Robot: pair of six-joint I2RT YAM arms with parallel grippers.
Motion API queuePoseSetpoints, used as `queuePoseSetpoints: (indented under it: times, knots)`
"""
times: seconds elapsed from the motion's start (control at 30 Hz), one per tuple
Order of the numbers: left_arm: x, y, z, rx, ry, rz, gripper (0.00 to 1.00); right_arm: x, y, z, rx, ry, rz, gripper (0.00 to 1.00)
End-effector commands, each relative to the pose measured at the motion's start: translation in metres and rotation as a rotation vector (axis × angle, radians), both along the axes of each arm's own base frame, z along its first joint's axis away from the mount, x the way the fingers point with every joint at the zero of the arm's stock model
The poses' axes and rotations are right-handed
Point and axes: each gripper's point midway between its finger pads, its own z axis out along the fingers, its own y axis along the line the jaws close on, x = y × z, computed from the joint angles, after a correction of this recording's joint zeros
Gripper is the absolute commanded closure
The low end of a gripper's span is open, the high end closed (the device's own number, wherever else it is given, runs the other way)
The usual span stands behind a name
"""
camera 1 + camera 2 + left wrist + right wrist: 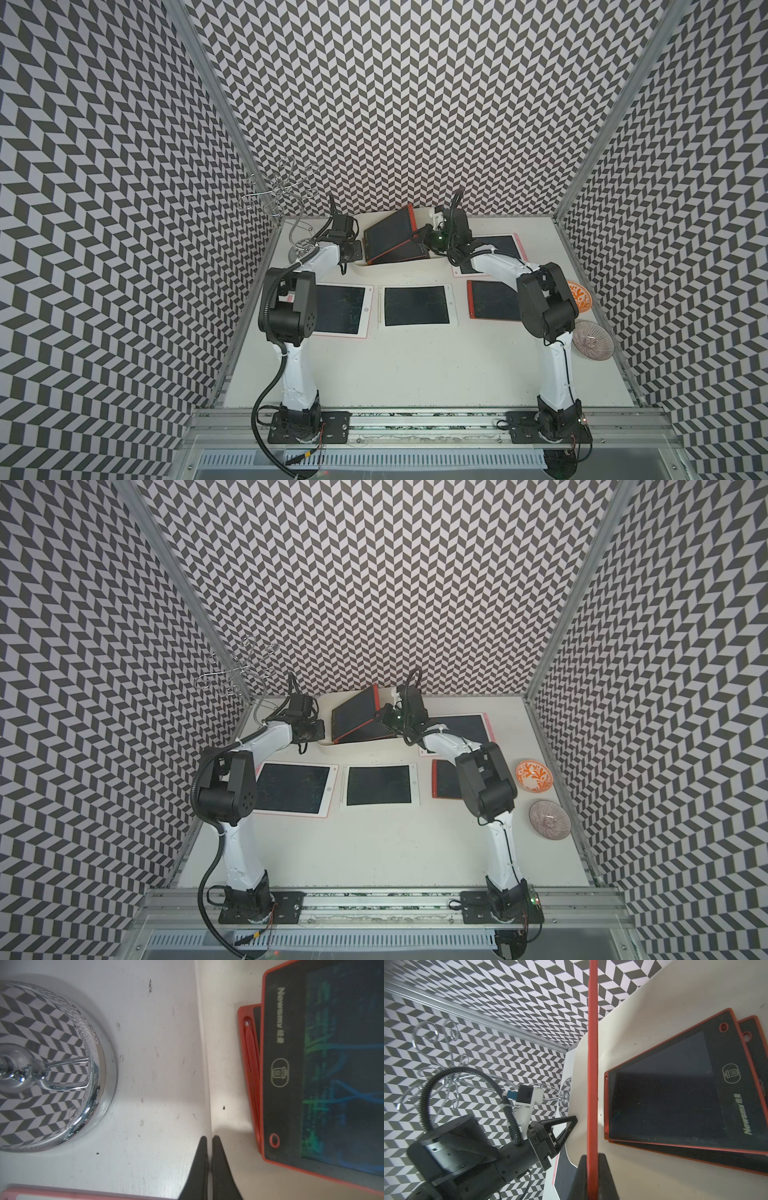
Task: Take out the writing tablet from the storage box
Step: Pick up the writing tablet from the storage box, then place the writing tablet at the center of the board.
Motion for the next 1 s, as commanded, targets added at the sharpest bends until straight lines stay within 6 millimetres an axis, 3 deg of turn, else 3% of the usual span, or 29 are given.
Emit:
queuePoseSetpoints:
  times: [0.0, 0.2, 0.47, 0.67, 0.8, 0.97]
  knots:
    - [0.010, -0.003, 0.049, -0.021, -0.120, -0.010, 0.94, -0.004, -0.002, 0.065, 0.099, -0.139, 0.015, 1.00]
    - [0.011, -0.003, 0.069, -0.050, -0.157, -0.015, 0.80, -0.013, -0.012, 0.077, 0.126, -0.151, 0.006, 1.00]
    - [0.000, 0.000, 0.098, -0.029, -0.211, -0.024, 0.74, -0.033, -0.022, 0.087, 0.156, -0.151, 0.001, 1.00]
    - [-0.016, -0.012, 0.128, -0.035, -0.260, -0.047, 0.62, -0.056, -0.032, 0.098, 0.194, -0.154, -0.003, 1.00]
    - [-0.032, -0.020, 0.145, -0.070, -0.279, -0.062, 0.51, -0.076, -0.040, 0.102, 0.239, -0.138, -0.007, 1.00]
    - [-0.057, -0.022, 0.156, -0.102, -0.297, -0.069, 0.29, -0.102, -0.046, 0.101, 0.269, -0.117, -0.002, 1.00]
